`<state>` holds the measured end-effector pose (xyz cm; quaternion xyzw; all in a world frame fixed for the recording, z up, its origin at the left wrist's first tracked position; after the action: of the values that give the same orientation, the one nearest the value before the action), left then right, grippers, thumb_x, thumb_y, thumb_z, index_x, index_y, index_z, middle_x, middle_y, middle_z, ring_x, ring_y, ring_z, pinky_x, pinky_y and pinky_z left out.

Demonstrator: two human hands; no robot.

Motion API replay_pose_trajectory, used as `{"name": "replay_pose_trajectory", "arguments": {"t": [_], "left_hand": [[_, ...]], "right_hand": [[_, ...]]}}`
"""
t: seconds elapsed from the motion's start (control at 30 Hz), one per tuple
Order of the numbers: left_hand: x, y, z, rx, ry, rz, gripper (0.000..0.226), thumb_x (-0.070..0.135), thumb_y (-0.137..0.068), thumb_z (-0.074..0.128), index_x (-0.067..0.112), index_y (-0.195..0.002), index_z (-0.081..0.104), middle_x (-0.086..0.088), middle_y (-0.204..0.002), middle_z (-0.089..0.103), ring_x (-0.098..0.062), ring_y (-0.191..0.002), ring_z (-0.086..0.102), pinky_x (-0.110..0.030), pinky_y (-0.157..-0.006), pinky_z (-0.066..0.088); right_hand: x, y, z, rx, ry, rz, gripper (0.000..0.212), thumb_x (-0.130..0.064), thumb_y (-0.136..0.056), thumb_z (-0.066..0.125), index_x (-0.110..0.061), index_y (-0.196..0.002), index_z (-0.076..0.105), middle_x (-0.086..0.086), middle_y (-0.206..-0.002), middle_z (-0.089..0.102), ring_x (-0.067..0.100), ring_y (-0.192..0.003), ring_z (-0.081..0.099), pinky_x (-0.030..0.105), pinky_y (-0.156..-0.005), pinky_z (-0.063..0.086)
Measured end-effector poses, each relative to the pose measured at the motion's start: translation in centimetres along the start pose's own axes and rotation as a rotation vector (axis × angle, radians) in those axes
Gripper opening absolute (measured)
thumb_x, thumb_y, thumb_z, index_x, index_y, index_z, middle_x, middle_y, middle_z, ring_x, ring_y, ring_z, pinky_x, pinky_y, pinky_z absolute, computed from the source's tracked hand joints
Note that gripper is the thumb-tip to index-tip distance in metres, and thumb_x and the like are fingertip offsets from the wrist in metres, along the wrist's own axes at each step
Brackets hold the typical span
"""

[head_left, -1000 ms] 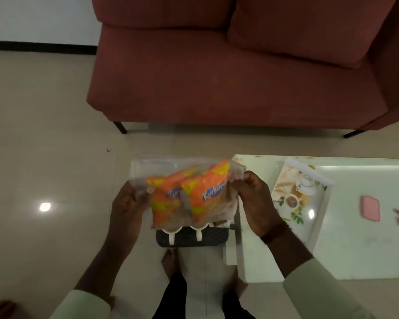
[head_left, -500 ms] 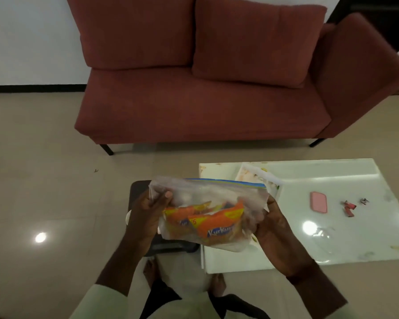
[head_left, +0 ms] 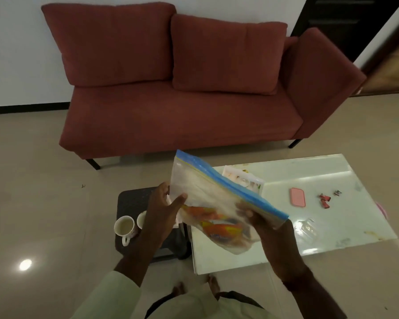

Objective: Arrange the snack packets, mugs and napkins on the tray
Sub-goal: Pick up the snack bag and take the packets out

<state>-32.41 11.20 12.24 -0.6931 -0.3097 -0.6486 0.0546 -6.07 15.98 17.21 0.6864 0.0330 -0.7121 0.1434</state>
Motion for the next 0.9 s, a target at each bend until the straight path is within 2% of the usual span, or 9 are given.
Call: {"name": "replay_pose_trajectory", "arguments": {"t": [0.13,0.27,0.43,0.5,0.57,0.63,0.7,0.77,0.9], "left_hand": [[-0.4,1.6,1.3,0.021,0.028,-0.136,0.008,0.04,-0.089,0.065,0.034,-0.09,0.061,0.004,-0.096,0.068,-0.016,-0.089,0.066,-0.041,-0.084,0.053],[0.0,3.3,5.1,-0.228,0.164,-0.293,0.033,0.052,-0.089,0.059,0.021,-0.095,0.068,0.001,-0.082,0.077,-0.017,-0.071,0.074,-0.032,-0.068,0.059],[0.2,4.4,7.5,-0.232,0.211,-0.372,0.014,0.018,-0.094,0.063,0.005,-0.097,0.064,-0.006,-0.073,0.073,-0.016,-0.06,0.071,-0.029,-0.059,0.061],[-0.3,4.6,8.0,-0.244,0.204,-0.401,0.012,0.011,-0.094,0.061,0.0,-0.1,0.065,-0.015,-0.085,0.072,-0.021,-0.069,0.071,-0.03,-0.062,0.062],[-0.8,4.7,8.5,-0.244,0.179,-0.42,0.017,0.013,-0.093,0.065,0.0,-0.103,0.066,-0.019,-0.094,0.073,-0.026,-0.079,0.073,-0.034,-0.068,0.062],[-1.4,5.1,9.2,-0.242,0.166,-0.444,0.023,0.017,-0.089,0.069,0.001,-0.105,0.067,-0.015,-0.092,0.076,-0.026,-0.081,0.075,-0.036,-0.071,0.062],[-1.7,5.7,10.3,-0.231,0.138,-0.438,0.025,0.022,-0.084,0.074,0.004,-0.101,0.07,-0.01,-0.086,0.077,-0.023,-0.079,0.075,-0.033,-0.066,0.061],[-1.7,6.3,11.6,-0.167,0.093,-0.41,0.026,0.028,-0.075,0.081,0.009,-0.092,0.074,-0.006,-0.081,0.077,-0.019,-0.075,0.075,-0.028,-0.061,0.059],[-1.5,7.6,13.7,0.009,0.122,-0.379,0.036,0.037,-0.062,0.087,0.012,-0.083,0.073,-0.002,-0.074,0.076,-0.018,-0.068,0.074,-0.025,-0.054,0.055]], "right_hand": [[1.6,1.0,1.5,0.034,0.08,0.007,0.025,-0.007,-0.086,0.067,-0.022,-0.105,0.074,0.007,-0.109,0.075,0.022,-0.105,0.069,0.018,-0.077,0.057],[1.4,2.2,2.2,-0.025,0.275,-0.195,0.035,-0.006,-0.076,0.073,-0.014,-0.111,0.072,0.007,-0.121,0.07,0.028,-0.116,0.065,0.044,-0.098,0.054],[1.7,3.8,2.0,-0.144,0.685,-0.437,0.046,-0.019,-0.072,0.076,-0.004,-0.115,0.069,0.006,-0.118,0.069,0.027,-0.109,0.068,0.058,-0.084,0.057],[2.7,3.6,0.7,-0.143,0.566,-0.244,0.066,-0.043,-0.063,0.084,-0.008,-0.117,0.068,-0.011,-0.117,0.07,0.011,-0.108,0.068,0.052,-0.091,0.056],[3.7,3.6,-0.3,-0.237,0.475,-0.061,0.078,-0.062,-0.057,0.081,-0.028,-0.125,0.061,-0.029,-0.126,0.061,-0.004,-0.12,0.057,0.037,-0.102,0.051],[3.7,4.1,-0.2,-0.438,0.612,-0.094,0.087,-0.061,-0.061,0.082,-0.048,-0.138,0.043,-0.036,-0.142,0.042,-0.008,-0.135,0.039,0.012,-0.104,0.041],[4.2,4.1,-1.1,-0.571,0.602,-0.007,0.1,-0.065,-0.059,0.083,-0.054,-0.143,0.031,-0.037,-0.147,0.031,-0.012,-0.137,0.03,0.003,-0.102,0.033],[4.0,3.3,-1.9,-0.567,0.486,0.075,0.091,-0.069,-0.064,0.077,-0.053,-0.141,0.032,-0.034,-0.143,0.039,-0.009,-0.131,0.041,0.01,-0.099,0.04],[2.6,0.4,-4.0,-0.295,0.444,0.093,0.048,-0.052,-0.074,0.076,-0.05,-0.118,0.055,-0.02,-0.105,0.067,0.001,-0.093,0.067,0.015,-0.071,0.055]]}}
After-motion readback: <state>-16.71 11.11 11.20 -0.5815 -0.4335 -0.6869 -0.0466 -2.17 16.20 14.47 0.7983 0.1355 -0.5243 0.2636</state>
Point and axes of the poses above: each hand's wrist, its own y-axis away from the middle knuckle, its own z-axis out of the palm, x = y × z, the point moved 8 cm from there along -y, towards the middle knuckle
